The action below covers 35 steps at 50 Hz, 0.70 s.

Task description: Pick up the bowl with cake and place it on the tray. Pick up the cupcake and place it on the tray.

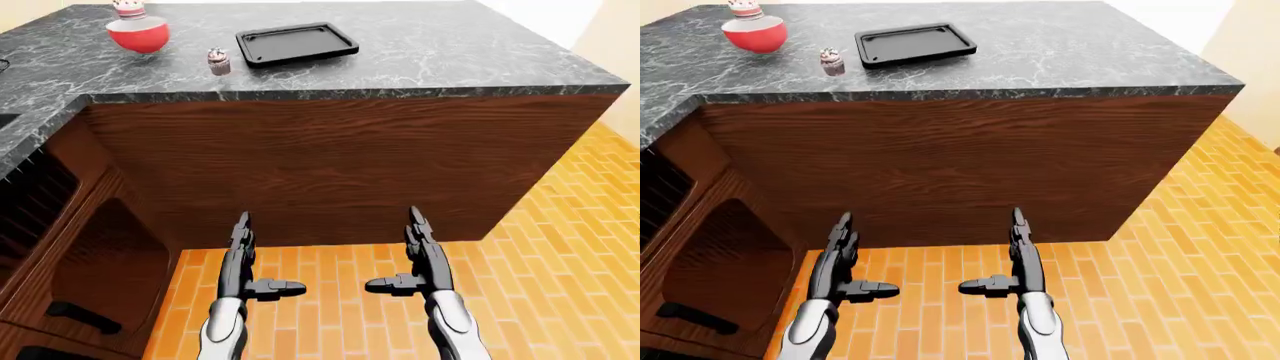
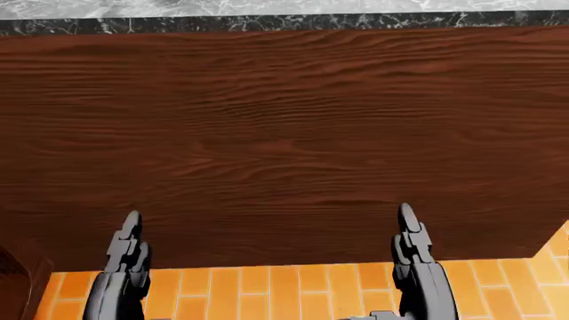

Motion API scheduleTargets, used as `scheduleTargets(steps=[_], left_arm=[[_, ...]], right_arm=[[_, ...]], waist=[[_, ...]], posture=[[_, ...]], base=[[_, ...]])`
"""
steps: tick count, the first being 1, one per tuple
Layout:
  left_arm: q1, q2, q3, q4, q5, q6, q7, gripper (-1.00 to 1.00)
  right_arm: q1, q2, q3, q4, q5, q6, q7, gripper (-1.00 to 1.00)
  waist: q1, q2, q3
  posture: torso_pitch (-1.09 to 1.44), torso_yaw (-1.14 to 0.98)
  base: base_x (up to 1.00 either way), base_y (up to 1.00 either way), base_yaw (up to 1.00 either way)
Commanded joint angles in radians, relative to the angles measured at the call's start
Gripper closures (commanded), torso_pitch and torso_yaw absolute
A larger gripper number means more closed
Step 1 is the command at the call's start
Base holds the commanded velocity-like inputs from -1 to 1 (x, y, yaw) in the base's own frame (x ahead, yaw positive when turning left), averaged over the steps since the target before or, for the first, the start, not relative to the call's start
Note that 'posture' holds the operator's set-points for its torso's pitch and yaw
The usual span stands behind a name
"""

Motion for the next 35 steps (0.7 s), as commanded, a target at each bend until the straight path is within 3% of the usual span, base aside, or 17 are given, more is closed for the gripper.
scheduleTargets(steps=[1, 3, 4, 5, 7, 8, 13, 20, 28, 35], left_arm=[[-0.041, -0.001, -0.008, -0.093, 0.005, -0.038, 0.007, -1.0], [-0.04, -0.002, -0.012, -0.102, 0.005, -0.026, 0.005, -1.0], [-0.045, -0.001, -0.01, -0.1, 0.005, -0.021, 0.005, -1.0], [-0.045, -0.002, -0.009, -0.099, 0.001, -0.021, 0.004, -1.0], [-0.037, -0.006, -0.012, -0.121, -0.015, -0.009, -0.003, -1.0], [-0.038, -0.004, -0.011, -0.124, -0.013, -0.007, 0.0, -1.0], [-0.034, -0.001, -0.018, -0.226, -0.004, 0.07, 0.004, -1.0], [-0.045, 0.003, -0.024, -0.48, 0.013, 0.281, -0.001, -1.0], [-0.067, 0.004, -0.021, -0.523, 0.032, 0.327, -0.005, -1.0], [-0.155, 0.026, 0.014, -0.729, 0.022, 0.562, -0.011, -1.0]], right_arm=[[-0.041, -0.005, -0.003, -0.072, 0.011, -0.055, 0.008, -1.0], [-0.044, -0.007, -0.005, -0.067, 0.012, -0.059, 0.011, -1.0], [-0.042, -0.006, -0.004, -0.08, 0.014, -0.05, 0.012, -1.0], [-0.042, -0.006, -0.004, -0.084, 0.014, -0.047, 0.011, -1.0], [-0.045, -0.006, 0.0, -0.079, 0.006, -0.056, 0.011, -1.0], [-0.047, -0.005, 0.001, -0.076, 0.002, -0.06, 0.008, -1.0], [-0.054, -0.005, 0.009, -0.104, -0.016, -0.047, 0.001, -1.0], [-0.07, -0.006, 0.01, -0.307, -0.021, 0.115, -0.003, -1.0], [-0.08, -0.002, 0.014, -0.326, -0.016, 0.128, 0.0, -1.0], [-0.118, -0.005, 0.013, -0.515, 0.0, 0.302, 0.004, -1.0]], waist=[[-0.002, -0.008, -0.001], [0.006, 0.0, -0.062], [0.006, -0.001, -0.053], [0.006, -0.007, -0.017], [0.008, -0.009, -0.07], [0.007, -0.008, -0.076], [0.006, -0.005, -0.081], [0.008, -0.004, -0.087], [0.008, -0.003, -0.095], [0.008, -0.003, -0.085]], posture=[[0.0, 0.0], [0.0, 0.0], [0.0, 0.0], [0.0, 0.0], [0.0, 0.0], [0.0, 0.0], [0.0, 0.0], [0.0, 0.0], [0.0, 0.0], [0.0, 0.0]], base=[[0.0, 0.0, 0.0], [0.0, 0.0, 0.0], [0.0, 0.0, 0.0], [0.0, 0.0, 0.0], [0.0, 0.0, 0.0], [0.0, 0.0, 0.0], [0.0, 0.0, 0.0], [0.0, 0.0, 0.0], [0.0, 0.0, 0.0], [0.0, 0.0, 0.0]])
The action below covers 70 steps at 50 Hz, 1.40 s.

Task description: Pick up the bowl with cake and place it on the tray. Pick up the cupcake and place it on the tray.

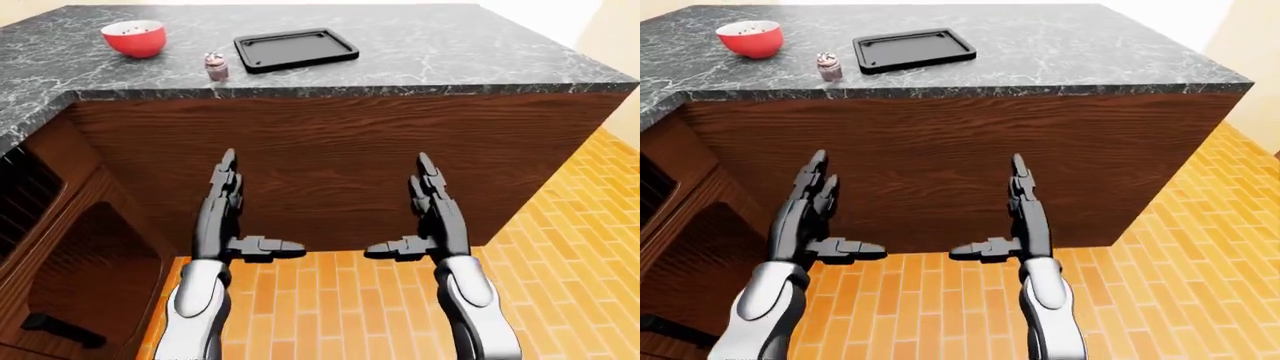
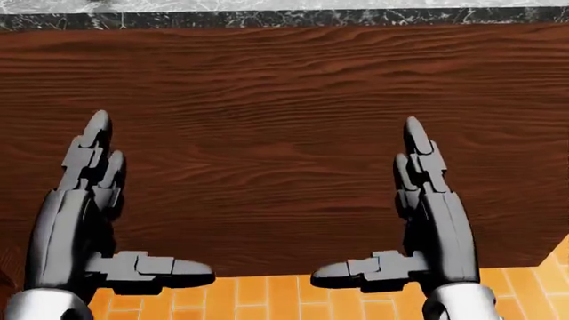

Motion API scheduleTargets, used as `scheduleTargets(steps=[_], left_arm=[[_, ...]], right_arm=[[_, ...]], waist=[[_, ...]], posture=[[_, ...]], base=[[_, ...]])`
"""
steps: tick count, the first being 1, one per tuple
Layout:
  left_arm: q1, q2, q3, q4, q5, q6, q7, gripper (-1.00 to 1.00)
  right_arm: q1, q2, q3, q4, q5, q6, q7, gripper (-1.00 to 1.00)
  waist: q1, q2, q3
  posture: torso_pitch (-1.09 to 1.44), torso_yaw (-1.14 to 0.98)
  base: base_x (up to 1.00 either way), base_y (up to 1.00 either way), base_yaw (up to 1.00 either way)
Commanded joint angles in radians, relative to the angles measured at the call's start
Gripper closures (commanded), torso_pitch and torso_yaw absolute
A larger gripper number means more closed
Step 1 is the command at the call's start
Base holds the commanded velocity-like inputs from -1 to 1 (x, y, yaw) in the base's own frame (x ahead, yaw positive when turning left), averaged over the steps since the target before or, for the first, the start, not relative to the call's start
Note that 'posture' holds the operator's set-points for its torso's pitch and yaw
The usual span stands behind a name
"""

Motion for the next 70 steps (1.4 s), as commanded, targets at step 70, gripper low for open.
scheduleTargets(steps=[70], left_arm=[[-0.456, 0.122, 0.074, -0.371, -0.054, 0.582, 0.017, -1.0]], right_arm=[[-0.271, -0.09, -0.121, -0.542, 0.325, 0.443, -0.157, -1.0]], waist=[[-0.021, 0.051, 0.03]], posture=[[0.0, 0.0]], base=[[0.12, 0.2, 0.13]])
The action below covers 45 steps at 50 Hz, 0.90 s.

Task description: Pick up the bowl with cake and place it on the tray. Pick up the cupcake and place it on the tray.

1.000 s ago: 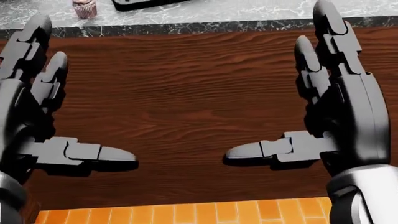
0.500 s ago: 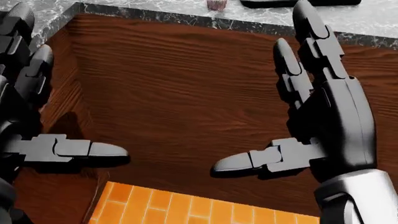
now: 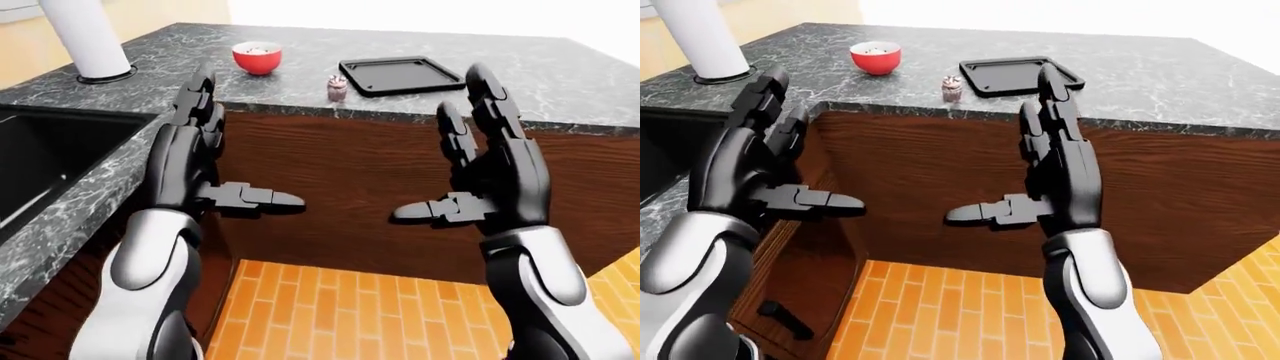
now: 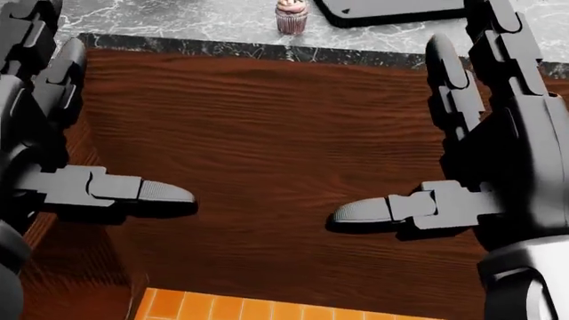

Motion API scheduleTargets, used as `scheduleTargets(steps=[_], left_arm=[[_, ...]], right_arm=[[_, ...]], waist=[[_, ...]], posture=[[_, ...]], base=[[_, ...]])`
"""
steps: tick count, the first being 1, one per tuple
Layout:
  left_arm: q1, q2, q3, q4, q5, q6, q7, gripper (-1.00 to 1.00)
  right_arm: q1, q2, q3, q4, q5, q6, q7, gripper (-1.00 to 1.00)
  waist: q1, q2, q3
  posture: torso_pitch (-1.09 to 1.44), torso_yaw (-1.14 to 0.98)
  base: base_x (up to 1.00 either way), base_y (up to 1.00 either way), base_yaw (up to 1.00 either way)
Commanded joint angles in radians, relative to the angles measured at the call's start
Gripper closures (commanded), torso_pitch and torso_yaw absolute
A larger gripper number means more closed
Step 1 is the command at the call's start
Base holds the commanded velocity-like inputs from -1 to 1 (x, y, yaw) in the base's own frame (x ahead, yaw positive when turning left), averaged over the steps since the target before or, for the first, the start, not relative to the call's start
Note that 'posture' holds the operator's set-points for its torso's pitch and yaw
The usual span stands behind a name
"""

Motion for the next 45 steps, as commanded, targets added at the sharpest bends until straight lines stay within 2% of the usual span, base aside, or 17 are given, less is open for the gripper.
scheduleTargets(steps=[1, 7, 13, 14, 15, 16, 18, 20, 32, 35, 36, 37, 38, 39, 40, 43, 45], left_arm=[[-0.033, 0.005, 0.004, -0.026, -0.002, -0.023, 0.0, -1.0], [-0.043, 0.012, 0.021, -0.032, -0.014, -0.007, 0.003, -1.0], [-0.052, 0.018, 0.03, -0.025, -0.026, -0.009, 0.009, -1.0], [-0.053, 0.019, 0.032, -0.024, -0.028, -0.009, 0.01, -1.0], [-0.053, 0.021, 0.033, -0.022, -0.03, -0.011, 0.01, -1.0], [-0.052, 0.022, 0.037, -0.02, -0.033, -0.013, 0.011, -1.0], [-0.052, 0.026, 0.048, -0.02, -0.041, -0.014, 0.012, -1.0], [-0.065, 0.03, 0.056, -0.042, -0.051, 0.018, 0.018, -1.0], [-0.043, 0.055, 0.115, -0.059, -0.11, 0.02, 0.031, -1.0], [-0.034, 0.061, 0.128, -0.057, -0.126, 0.01, 0.037, -1.0], [-0.034, 0.063, 0.131, -0.059, -0.132, 0.012, 0.04, -1.0], [-0.036, 0.065, 0.134, -0.063, -0.137, 0.018, 0.043, -1.0], [-0.036, 0.067, 0.138, -0.067, -0.143, 0.022, 0.046, -1.0], [-0.036, 0.068, 0.14, -0.068, -0.147, 0.023, 0.048, -1.0], [-0.037, 0.071, 0.144, -0.069, -0.153, 0.025, 0.051, -1.0], [-0.037, 0.077, 0.148, -0.066, -0.165, 0.023, 0.059, -1.0], [-0.039, 0.079, 0.147, -0.061, -0.171, 0.02, 0.064, -1.0]], right_arm=[[-0.025, -0.009, -0.008, -0.027, 0.008, -0.017, -0.007, -1.0], [-0.044, -0.023, -0.022, -0.041, 0.03, 0.005, -0.023, -1.0], [-0.064, -0.032, -0.021, -0.049, 0.04, 0.026, -0.036, -1.0], [-0.063, -0.033, -0.02, -0.044, 0.038, 0.018, -0.034, -1.0], [-0.062, -0.033, -0.02, -0.039, 0.037, 0.011, -0.031, -1.0], [-0.06, -0.033, -0.021, -0.041, 0.038, 0.009, -0.031, -1.0], [-0.063, -0.033, -0.025, -0.054, 0.047, 0.017, -0.034, -1.0], [-0.062, -0.036, -0.025, -0.055, 0.049, 0.012, -0.033, -1.0], [-0.075, -0.039, -0.024, -0.074, 0.055, 0.028, -0.045, -1.0], [-0.075, -0.04, -0.015, -0.071, 0.049, 0.022, -0.044, -1.0], [-0.074, -0.04, -0.013, -0.068, 0.046, 0.02, -0.042, -1.0], [-0.078, -0.04, -0.013, -0.072, 0.047, 0.026, -0.044, -1.0], [-0.078, -0.038, -0.011, -0.069, 0.045, 0.024, -0.043, -1.0], [-0.079, -0.037, -0.011, -0.07, 0.045, 0.027, -0.044, -1.0], [-0.079, -0.037, -0.01, -0.068, 0.044, 0.025, -0.042, -1.0], [-0.081, -0.034, -0.009, -0.072, 0.043, 0.03, -0.043, -1.0], [-0.08, -0.033, -0.011, -0.066, 0.042, 0.024, -0.041, -1.0]], waist=[[-0.001, 0.008, -0.014], [0.018, 0.012, -0.03], [0.025, -0.033, -0.037], [0.015, -0.01, -0.032], [0.008, -0.034, -0.012], [0.014, -0.062, -0.011], [0.016, -0.085, -0.043], [0.019, -0.093, -0.04], [0.043, -0.058, -0.047], [0.053, -0.038, -0.053], [0.054, -0.018, -0.056], [0.051, -0.021, -0.061], [0.065, -0.029, -0.049], [0.071, -0.011, -0.033], [0.075, 0.003, -0.04], [0.065, -0.008, -0.045], [0.055, -0.021, -0.027]], posture=[[0.0, 0.0], [0.0, 0.0], [0.0, 0.0], [0.0, 0.0], [0.0, 0.0], [0.0, 0.0], [0.0, 0.0], [0.0, 0.0], [0.0, 0.0], [0.0, 0.0], [0.0, 0.0], [0.0, 0.0], [0.0, 0.0], [0.0, 0.0], [0.0, 0.0], [0.0, 0.0], [0.0, 0.0]], base=[[0.58, 0.0, 0.0], [0.45, 0.0, 0.0], [0.36, 0.0, 0.0], [0.22, 0.06, 0.0], [0.19, 0.08, 0.0], [0.13, 0.11, 0.0], [0.02, 0.12, 0.0], [0.0, 0.13, 0.0], [0.0, 0.36, 0.0], [0.0, 0.44, 0.0], [0.0, 0.44, 0.0], [0.0, 0.43, 0.0], [0.0, 0.45, 0.0], [0.0, 0.44, 0.0], [0.0, 0.46, 0.0], [-0.01, 0.56, 0.0], [-0.02, 0.55, 0.0]])
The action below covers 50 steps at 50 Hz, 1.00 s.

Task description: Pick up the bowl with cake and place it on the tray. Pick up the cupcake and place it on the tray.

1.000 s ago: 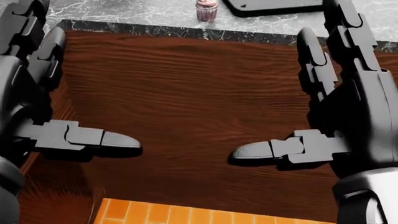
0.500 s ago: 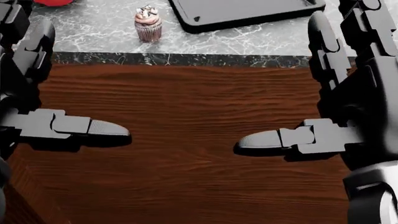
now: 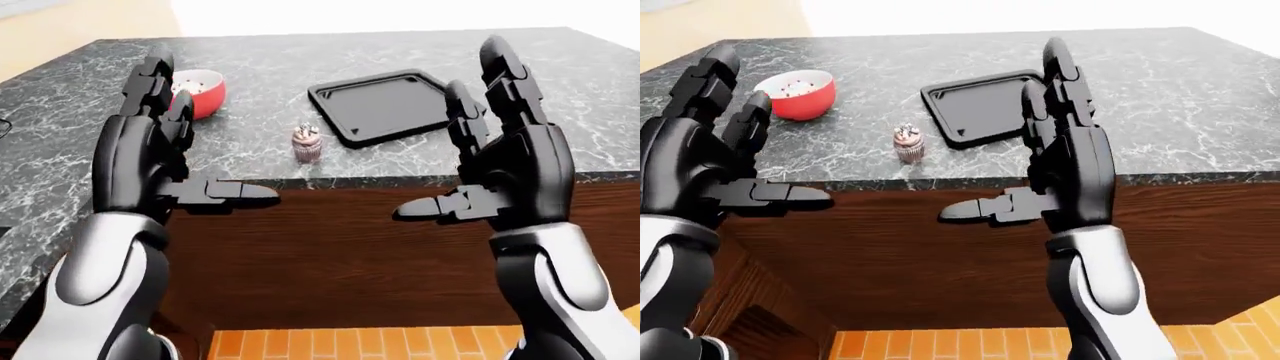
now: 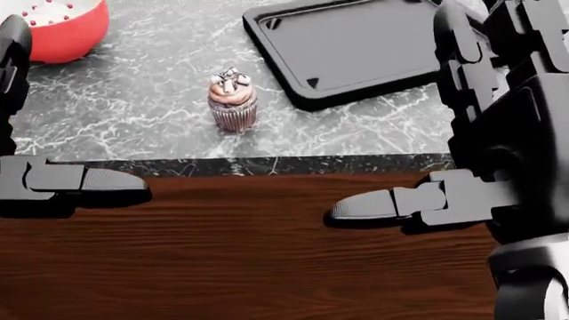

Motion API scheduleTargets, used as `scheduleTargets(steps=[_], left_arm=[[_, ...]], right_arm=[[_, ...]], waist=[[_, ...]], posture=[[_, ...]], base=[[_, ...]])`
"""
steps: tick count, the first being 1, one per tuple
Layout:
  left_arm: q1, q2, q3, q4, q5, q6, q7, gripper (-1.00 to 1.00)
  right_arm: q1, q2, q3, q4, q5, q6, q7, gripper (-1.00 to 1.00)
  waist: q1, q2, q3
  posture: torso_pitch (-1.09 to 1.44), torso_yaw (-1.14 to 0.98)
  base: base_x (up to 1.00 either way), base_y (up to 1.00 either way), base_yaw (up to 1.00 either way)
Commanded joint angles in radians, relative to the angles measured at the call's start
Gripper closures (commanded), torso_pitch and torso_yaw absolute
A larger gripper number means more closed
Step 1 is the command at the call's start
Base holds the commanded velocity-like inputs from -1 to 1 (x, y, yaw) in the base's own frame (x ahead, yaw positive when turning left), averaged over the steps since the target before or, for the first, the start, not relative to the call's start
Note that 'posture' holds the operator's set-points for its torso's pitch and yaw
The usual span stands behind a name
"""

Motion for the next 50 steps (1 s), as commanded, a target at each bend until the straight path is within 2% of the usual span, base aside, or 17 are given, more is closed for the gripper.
scheduleTargets(steps=[1, 4, 5, 11, 14, 15, 17, 23, 24, 25, 26, 29, 32, 33, 35, 40, 50], left_arm=[[-0.012, 0.005, 0.0, 0.002, -0.01, -0.021, 0.007, -1.0], [-0.007, 0.01, 0.006, 0.004, -0.02, -0.027, 0.01, -1.0], [-0.007, 0.012, 0.01, 0.001, -0.025, -0.024, 0.011, -1.0], [-0.022, 0.026, 0.024, -0.005, -0.052, -0.006, 0.026, -1.0], [-0.025, 0.032, 0.028, -0.002, -0.065, -0.006, 0.036, -1.0], [-0.028, 0.033, 0.029, -0.003, -0.07, -0.002, 0.039, -1.0], [-0.032, 0.037, 0.031, -0.002, -0.078, 0.0, 0.044, -1.0], [-0.017, 0.042, 0.029, 0.003, -0.09, -0.019, 0.055, -1.0], [-0.018, 0.042, 0.03, 0.0, -0.093, -0.014, 0.057, -1.0], [-0.019, 0.043, 0.031, 0.0, -0.095, -0.013, 0.059, -1.0], [-0.016, 0.044, 0.031, 0.002, -0.097, -0.017, 0.059, -1.0], [-0.012, 0.046, 0.03, 0.003, -0.1, -0.02, 0.063, -1.0], [-0.012, 0.046, 0.022, 0.005, -0.1, -0.024, 0.068, -1.0], [-0.012, 0.046, 0.019, 0.008, -0.1, -0.027, 0.068, -1.0], [-0.015, 0.046, 0.017, 0.006, -0.1, -0.022, 0.07, -1.0], [-0.012, 0.046, 0.016, 0.011, -0.098, -0.03, 0.068, -1.0], [-0.018, 0.046, 0.008, 0.013, -0.095, -0.027, 0.069, -1.0]], right_arm=[[-0.012, -0.004, -0.001, 0.001, -0.004, -0.027, 0.003, -1.0], [-0.011, -0.002, 0.002, -0.005, -0.005, -0.022, 0.0, -1.0], [-0.012, -0.001, 0.003, -0.007, -0.004, -0.021, 0.0, -1.0], [-0.016, 0.0, 0.005, -0.002, -0.009, -0.025, 0.001, -1.0], [-0.027, 0.005, 0.0, -0.01, 0.005, -0.01, -0.007, -1.0], [-0.026, 0.004, 0.001, -0.008, 0.005, -0.016, -0.007, -1.0], [-0.022, 0.0, 0.009, -0.003, -0.002, -0.028, -0.005, -1.0], [-0.007, 0.009, 0.004, 0.004, 0.0, -0.039, 0.006, -1.0], [-0.006, 0.009, 0.005, 0.004, 0.0, -0.041, 0.005, -1.0], [-0.003, 0.01, 0.005, 0.006, 0.001, -0.046, 0.004, -1.0], [-0.003, 0.01, 0.007, 0.004, 0.002, -0.046, 0.004, -1.0], [0.0, 0.011, 0.003, 0.003, 0.009, -0.05, 0.001, -1.0], [0.005, 0.006, -0.005, 0.01, 0.01, -0.061, -0.001, -1.0], [0.004, 0.005, -0.012, 0.009, 0.016, -0.06, -0.002, -1.0], [0.005, 0.001, -0.014, 0.008, 0.018, -0.062, -0.006, -1.0], [0.01, -0.001, -0.018, 0.015, 0.024, -0.078, -0.009, -1.0], [0.012, -0.007, -0.018, 0.01, 0.03, -0.077, -0.017, -1.0]], waist=[[-0.006, -0.002, -0.001], [-0.017, -0.056, -0.015], [-0.021, -0.061, -0.037], [-0.043, -0.058, -0.031], [-0.056, 0.023, -0.003], [-0.055, 0.082, -0.012], [-0.047, 0.045, 0.008], [-0.037, -0.025, -0.02], [-0.034, -0.084, -0.02], [-0.019, -0.084, 0.005], [-0.026, -0.049, -0.003], [-0.032, -0.011, -0.018], [-0.06, 0.071, -0.024], [-0.041, -0.006, -0.005], [-0.042, 0.016, -0.011], [-0.042, -0.039, 0.005], [-0.039, -0.009, -0.021]], posture=[[0.0, 0.0], [0.0, 0.0], [0.0, 0.0], [0.0, 0.0], [0.0, 0.0], [0.0, 0.0], [0.0, 0.0], [0.0, 0.0], [0.0, 0.0], [0.0, 0.0], [0.0, 0.0], [0.0, 0.0], [0.0, 0.0], [0.0, 0.0], [0.0, 0.0], [0.0, 0.0], [0.0, 0.0]], base=[[-0.02, 0.55, 0.0], [-0.02, 0.56, 0.0], [-0.02, 0.56, 0.0], [-0.03, 0.53, 0.0], [0.0, 0.04, 0.0], [0.0, 0.0, 0.0], [0.0, 0.0, 0.0], [0.0, 0.06, 0.0], [0.0, 0.62, 0.0], [0.0, 0.0, 0.63], [0.0, 0.0, 0.76], [0.0, 0.0, 0.77], [0.0, 0.13, 0.51], [0.0, 0.0, 0.0], [0.0, 0.0, 0.0], [0.0, 0.0, 0.0], [0.0, 0.0, 0.0]])
